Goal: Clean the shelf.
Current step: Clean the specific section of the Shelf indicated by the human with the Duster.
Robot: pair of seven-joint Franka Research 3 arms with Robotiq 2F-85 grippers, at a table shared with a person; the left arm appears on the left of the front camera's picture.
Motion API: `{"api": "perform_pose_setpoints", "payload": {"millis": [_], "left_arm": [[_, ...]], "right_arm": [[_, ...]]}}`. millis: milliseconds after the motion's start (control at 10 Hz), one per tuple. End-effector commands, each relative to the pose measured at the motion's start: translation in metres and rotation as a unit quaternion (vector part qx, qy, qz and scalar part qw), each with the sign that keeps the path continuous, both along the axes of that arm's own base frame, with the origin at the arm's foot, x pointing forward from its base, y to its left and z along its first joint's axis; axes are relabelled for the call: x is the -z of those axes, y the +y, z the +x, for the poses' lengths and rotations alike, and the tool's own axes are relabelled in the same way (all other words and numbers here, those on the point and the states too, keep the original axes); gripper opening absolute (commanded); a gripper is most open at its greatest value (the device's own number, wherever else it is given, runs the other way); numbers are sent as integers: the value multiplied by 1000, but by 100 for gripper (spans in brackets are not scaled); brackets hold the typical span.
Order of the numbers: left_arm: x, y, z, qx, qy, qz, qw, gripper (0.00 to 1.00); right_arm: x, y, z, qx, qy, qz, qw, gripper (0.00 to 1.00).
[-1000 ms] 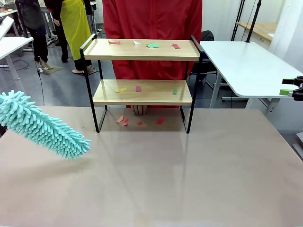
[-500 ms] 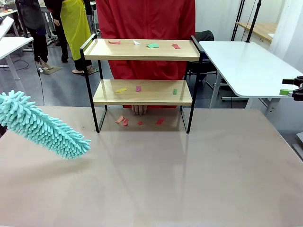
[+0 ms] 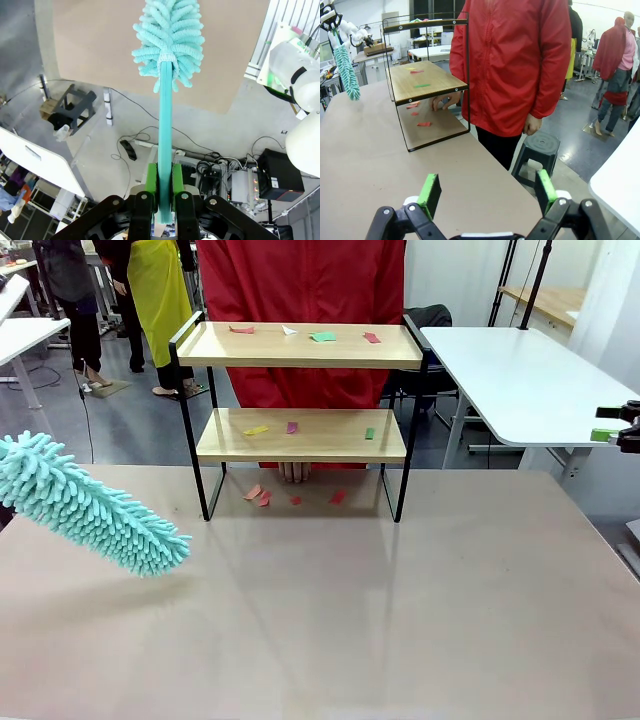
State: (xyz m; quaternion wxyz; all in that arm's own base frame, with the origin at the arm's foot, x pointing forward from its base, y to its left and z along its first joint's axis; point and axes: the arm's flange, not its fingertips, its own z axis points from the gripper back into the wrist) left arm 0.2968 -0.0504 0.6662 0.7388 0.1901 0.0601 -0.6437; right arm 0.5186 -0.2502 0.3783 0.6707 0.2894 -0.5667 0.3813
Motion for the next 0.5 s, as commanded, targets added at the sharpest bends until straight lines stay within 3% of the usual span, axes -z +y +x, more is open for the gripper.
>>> {"api": "perform_pose_setpoints", "payload": {"millis": [0, 200, 400], "left_arm": [[0, 0, 0, 0, 0, 0, 1000, 14], [10, -30, -7, -2, -15, -80, 997, 14], [33, -60, -15, -38, -35, -191, 980, 14]], "right_arm": [[-8, 3, 1, 7, 6, -4, 1000, 100], [-8, 3, 1, 7, 6, -4, 1000, 100], [-8, 3, 1, 7, 6, -4, 1000, 100]]}}
